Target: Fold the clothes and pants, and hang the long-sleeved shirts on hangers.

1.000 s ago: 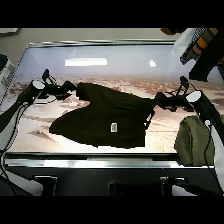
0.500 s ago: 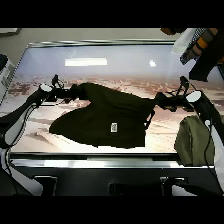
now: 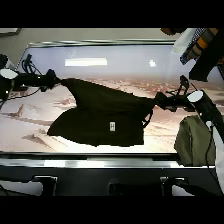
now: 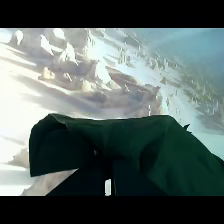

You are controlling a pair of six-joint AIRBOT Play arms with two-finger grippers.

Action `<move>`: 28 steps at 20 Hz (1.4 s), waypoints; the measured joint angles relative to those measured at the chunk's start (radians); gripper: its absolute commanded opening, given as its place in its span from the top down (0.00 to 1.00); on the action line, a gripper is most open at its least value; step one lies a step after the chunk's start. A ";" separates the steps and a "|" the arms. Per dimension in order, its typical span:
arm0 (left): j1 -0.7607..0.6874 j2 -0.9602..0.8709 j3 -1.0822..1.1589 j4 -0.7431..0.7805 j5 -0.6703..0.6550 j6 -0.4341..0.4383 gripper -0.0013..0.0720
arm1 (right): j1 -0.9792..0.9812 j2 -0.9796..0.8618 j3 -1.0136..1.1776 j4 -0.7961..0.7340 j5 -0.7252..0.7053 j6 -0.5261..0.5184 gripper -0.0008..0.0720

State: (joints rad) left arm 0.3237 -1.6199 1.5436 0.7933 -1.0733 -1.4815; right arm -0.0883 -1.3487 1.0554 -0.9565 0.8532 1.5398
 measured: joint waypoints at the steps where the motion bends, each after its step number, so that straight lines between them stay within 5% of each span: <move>1: 0.007 0.029 0.002 0.040 -0.041 -0.022 0.97 | 0.000 0.007 0.000 0.000 0.005 -0.004 0.89; 7: -0.035 0.114 -0.019 0.335 -0.277 -0.154 0.97 | 0.000 0.027 0.000 0.000 0.079 -0.031 0.89; 13: -0.152 0.126 -0.157 0.420 -0.262 -0.224 0.97 | 0.000 0.028 0.000 -0.008 0.165 -0.056 0.89; 17: -0.222 0.128 -0.201 0.401 -0.051 -0.242 0.97 | 0.000 0.028 0.000 -0.019 0.156 -0.060 0.89; 21: -0.276 0.128 -0.206 0.261 0.369 -0.224 0.97 | 0.000 0.029 0.000 -0.019 0.088 -0.063 0.89; 24: -0.301 0.129 -0.154 0.171 0.592 -0.129 0.97 | 0.000 0.040 0.000 -0.001 0.024 -0.065 0.89; 28: -0.307 0.160 -0.087 0.125 0.684 0.041 0.97 | 0.000 0.094 0.000 0.026 -0.084 -0.085 0.89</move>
State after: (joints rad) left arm 0.0170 -1.4601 1.4567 0.9184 -0.3897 -1.4403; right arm -0.0883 -1.2549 1.0554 -0.9302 0.7696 1.4544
